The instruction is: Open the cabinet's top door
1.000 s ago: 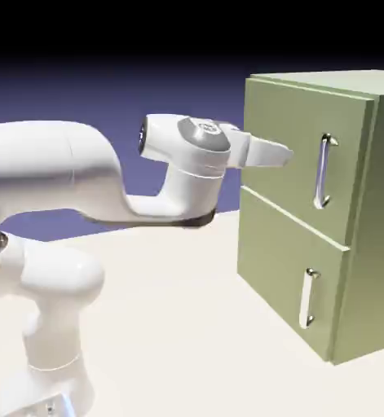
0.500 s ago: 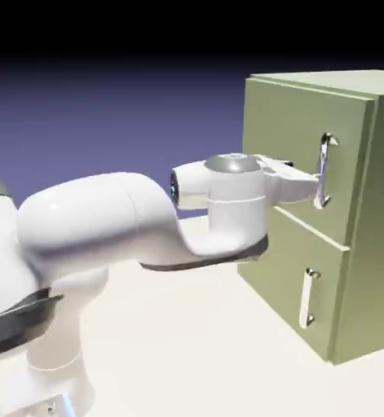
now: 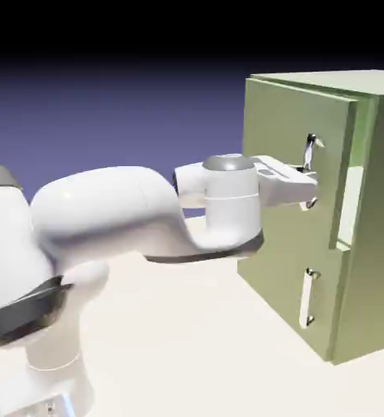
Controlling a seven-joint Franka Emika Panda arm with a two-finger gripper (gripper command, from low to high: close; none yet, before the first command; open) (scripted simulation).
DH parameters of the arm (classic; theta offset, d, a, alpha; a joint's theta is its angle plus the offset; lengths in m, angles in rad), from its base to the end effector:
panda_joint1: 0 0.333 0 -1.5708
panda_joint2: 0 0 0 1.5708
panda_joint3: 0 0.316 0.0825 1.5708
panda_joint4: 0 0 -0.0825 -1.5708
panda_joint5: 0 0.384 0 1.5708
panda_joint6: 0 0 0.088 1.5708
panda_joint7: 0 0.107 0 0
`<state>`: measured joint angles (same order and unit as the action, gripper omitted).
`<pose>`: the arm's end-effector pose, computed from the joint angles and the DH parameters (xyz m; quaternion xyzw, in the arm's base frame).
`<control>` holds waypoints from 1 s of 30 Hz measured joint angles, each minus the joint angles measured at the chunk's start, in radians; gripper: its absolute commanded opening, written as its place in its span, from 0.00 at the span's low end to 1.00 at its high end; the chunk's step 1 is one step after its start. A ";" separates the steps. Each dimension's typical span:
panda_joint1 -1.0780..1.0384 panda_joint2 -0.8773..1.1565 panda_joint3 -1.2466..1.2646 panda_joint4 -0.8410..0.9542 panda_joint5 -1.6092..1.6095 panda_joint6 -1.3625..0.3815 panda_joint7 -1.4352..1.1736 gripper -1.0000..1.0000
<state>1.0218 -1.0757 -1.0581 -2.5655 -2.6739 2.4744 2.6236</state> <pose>0.4114 -0.0513 0.4840 -0.6342 0.3121 -0.6697 0.2276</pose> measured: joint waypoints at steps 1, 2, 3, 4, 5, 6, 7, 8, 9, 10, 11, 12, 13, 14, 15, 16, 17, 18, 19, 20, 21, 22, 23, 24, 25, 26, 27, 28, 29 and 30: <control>-0.030 -0.006 0.032 -0.036 0.026 -0.034 -0.003 0.00; -0.059 -0.012 0.066 -0.073 0.054 -0.068 -0.006 0.00; -0.087 -0.020 0.101 -0.109 0.085 -0.104 -0.009 0.00; -0.113 -0.029 0.138 -0.144 0.117 -0.141 -0.014 0.00; -0.134 -0.040 0.174 -0.177 0.151 -0.179 -0.019 0.00; -0.160 -0.041 0.210 -0.203 0.179 -0.204 -0.014 0.00; -0.192 -0.027 0.246 -0.216 0.191 -0.208 0.008 0.00; -0.229 -0.002 0.280 -0.219 0.198 -0.195 0.041 0.00; -0.265 0.028 0.310 -0.216 0.194 -0.173 0.077 0.00; -0.301 0.059 0.339 -0.208 0.194 -0.146 0.116 0.00; -0.337 0.091 0.366 -0.199 0.193 -0.117 0.155 0.00; -0.374 0.122 0.394 -0.190 0.191 -0.088 0.191 0.00; -0.410 0.149 0.424 -0.182 0.196 -0.060 0.226 0.00; -0.446 0.171 0.456 -0.179 0.201 -0.037 0.255 0.00; -0.482 0.184 0.492 -0.182 0.215 -0.024 0.274 0.00; -0.512 0.183 0.528 -0.194 0.244 -0.026 0.274 0.00; -0.538 0.176 0.564 -0.210 0.269 -0.034 0.274 0.00; -0.563 0.168 0.600 -0.226 0.297 -0.042 0.274 0.00; -0.590 0.162 0.637 -0.238 0.326 -0.045 0.273 0.00; -0.617 0.157 0.673 -0.249 0.355 -0.047 0.274 0.00; -0.643 0.151 0.709 -0.259 0.384 -0.047 0.274 0.00; -0.670 0.144 0.745 -0.269 0.413 -0.048 0.274 0.00; -0.696 0.137 0.782 -0.279 0.442 -0.047 0.274 0.00; -0.721 0.130 0.818 -0.288 0.471 -0.046 0.274 0.00; -0.748 0.122 0.854 -0.296 0.501 -0.043 0.274 0.00; -0.775 0.115 0.890 -0.303 0.530 -0.038 0.274 0.00; -0.804 0.108 0.926 -0.309 0.557 -0.029 0.274 0.00; -0.834 0.100 0.963 -0.314 0.584 -0.020 0.274 0.00; -0.863 0.091 0.999 -0.320 0.613 -0.010 0.274 0.00; -0.888 0.079 1.035 -0.327 0.645 -0.004 0.273 0.00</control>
<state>0.1336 -0.9964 -0.0229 -2.8925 -2.0284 2.4708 2.8964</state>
